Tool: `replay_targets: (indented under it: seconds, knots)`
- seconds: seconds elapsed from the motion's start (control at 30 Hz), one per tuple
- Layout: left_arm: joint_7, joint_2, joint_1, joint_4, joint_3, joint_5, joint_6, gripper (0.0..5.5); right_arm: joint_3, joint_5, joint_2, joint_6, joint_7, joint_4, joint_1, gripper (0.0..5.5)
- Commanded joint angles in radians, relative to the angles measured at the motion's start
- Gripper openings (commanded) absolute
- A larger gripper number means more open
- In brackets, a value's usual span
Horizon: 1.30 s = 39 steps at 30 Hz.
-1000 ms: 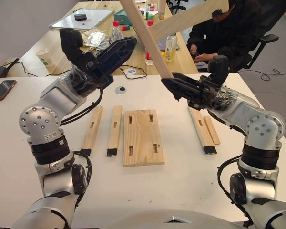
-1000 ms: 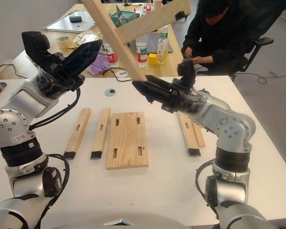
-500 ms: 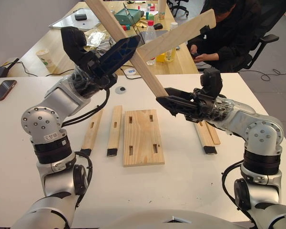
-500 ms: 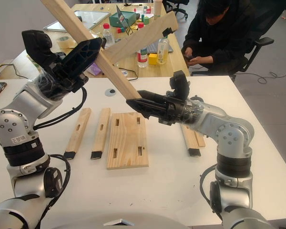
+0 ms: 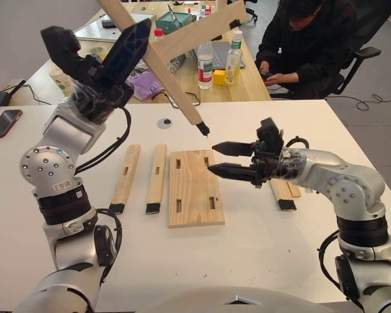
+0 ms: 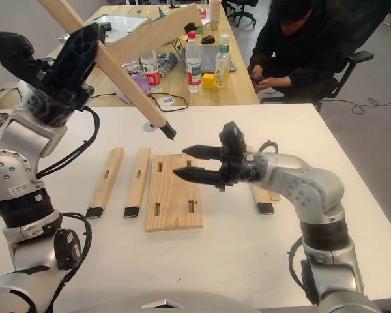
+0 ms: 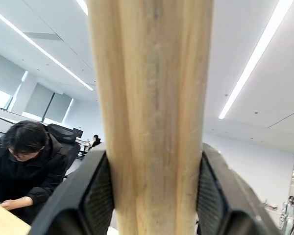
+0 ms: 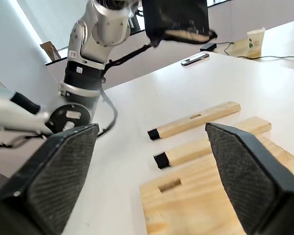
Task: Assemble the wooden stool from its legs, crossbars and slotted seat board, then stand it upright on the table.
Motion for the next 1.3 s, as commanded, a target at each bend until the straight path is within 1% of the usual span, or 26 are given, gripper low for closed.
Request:
replay_targets:
  seconds: [0.03, 0.13, 0.33, 0.5, 0.63, 0.77, 0.93, 1.13, 1.3]
  knots:
    - [-0.156, 0.069, 0.096, 0.014, -0.039, 0.106, -0.044, 2.03, 0.12, -0.17, -0.065, -0.108, 0.044, 0.037, 0.044, 4.39]
    - [-0.261, 0.086, 0.158, 0.034, -0.088, 0.219, -0.117, 2.03, 0.195, -0.278, -0.095, -0.178, 0.077, 0.05, 0.069, 4.39]
    - [-0.383, 0.028, 0.266, 0.022, -0.183, 0.397, -0.317, 2.03, 0.277, -0.422, -0.124, -0.282, 0.126, 0.087, 0.1, 4.39]
    - [-0.45, 0.034, 0.337, 0.031, -0.238, 0.48, -0.389, 2.03, 0.311, -0.515, -0.145, -0.342, 0.163, 0.117, 0.106, 4.39]
    - [-0.478, 0.052, 0.364, 0.046, -0.25, 0.517, -0.405, 2.03, 0.347, -0.584, -0.154, -0.387, 0.179, 0.136, 0.116, 4.39]
    - [-0.501, 0.078, 0.386, 0.032, -0.256, 0.522, -0.387, 2.03, 0.344, -0.604, -0.142, -0.396, 0.182, 0.154, 0.116, 4.39]
    - [-0.536, 0.106, 0.434, 0.005, -0.259, 0.504, -0.353, 2.03, 0.288, -0.586, -0.11, -0.365, 0.159, 0.206, 0.09, 4.39]
    - [-0.513, 0.061, 0.473, 0.004, -0.271, 0.535, -0.412, 2.03, 0.219, -0.557, -0.133, -0.338, 0.192, 0.253, 0.055, 4.39]
    - [-0.475, 0.007, 0.428, 0.021, -0.256, 0.516, -0.443, 2.03, 0.214, -0.571, -0.164, -0.346, 0.243, 0.281, 0.027, 4.39]
